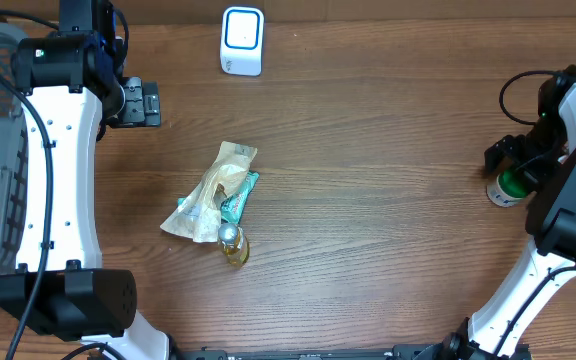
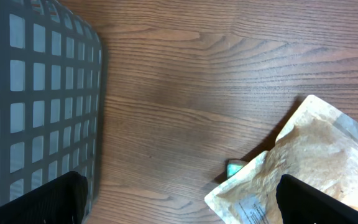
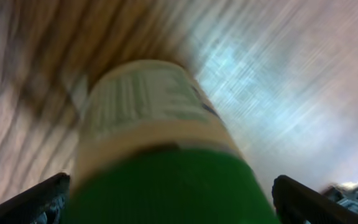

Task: Scan the item barcode
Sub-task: 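Swing the right gripper over the yellow bottle near the bag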

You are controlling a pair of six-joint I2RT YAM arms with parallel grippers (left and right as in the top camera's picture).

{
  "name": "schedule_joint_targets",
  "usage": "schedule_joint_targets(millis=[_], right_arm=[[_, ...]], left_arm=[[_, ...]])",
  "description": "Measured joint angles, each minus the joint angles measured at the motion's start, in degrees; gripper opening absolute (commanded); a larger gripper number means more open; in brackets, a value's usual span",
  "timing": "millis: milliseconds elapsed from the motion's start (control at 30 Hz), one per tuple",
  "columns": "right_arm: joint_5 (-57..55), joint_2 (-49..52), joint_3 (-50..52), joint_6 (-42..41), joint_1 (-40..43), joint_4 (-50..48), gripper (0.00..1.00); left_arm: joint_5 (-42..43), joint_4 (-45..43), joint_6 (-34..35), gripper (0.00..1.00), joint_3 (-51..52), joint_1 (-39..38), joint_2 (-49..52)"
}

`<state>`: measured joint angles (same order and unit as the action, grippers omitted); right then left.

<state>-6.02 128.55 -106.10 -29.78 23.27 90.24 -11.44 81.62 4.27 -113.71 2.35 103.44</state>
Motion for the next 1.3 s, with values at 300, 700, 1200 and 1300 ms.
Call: schedule_joint_targets(millis=[300,700,1200,1300], right_arm=[[2.7,-3.5,-16.8,4.7,-0.9,6.5,1.00],[10.3,-20.8,-21.1,11.6,-17.3,6.9,1.00],[15.6,-28.3,-18.9,7.8,-51.6,6.5,1.00],[13.9,-28.3,-15.3,4.9,-58.6,3.7,1.00]], left_arm=[[0.0,0.0,0.0,1.00,0.0,0.0,0.0],[0.0,0.0,0.0,1.00,0.0,0.0,0.0],[0.0,0.0,0.0,1.00,0.0,0.0,0.0],[0.0,0.0,0.0,1.00,0.0,0.0,0.0]])
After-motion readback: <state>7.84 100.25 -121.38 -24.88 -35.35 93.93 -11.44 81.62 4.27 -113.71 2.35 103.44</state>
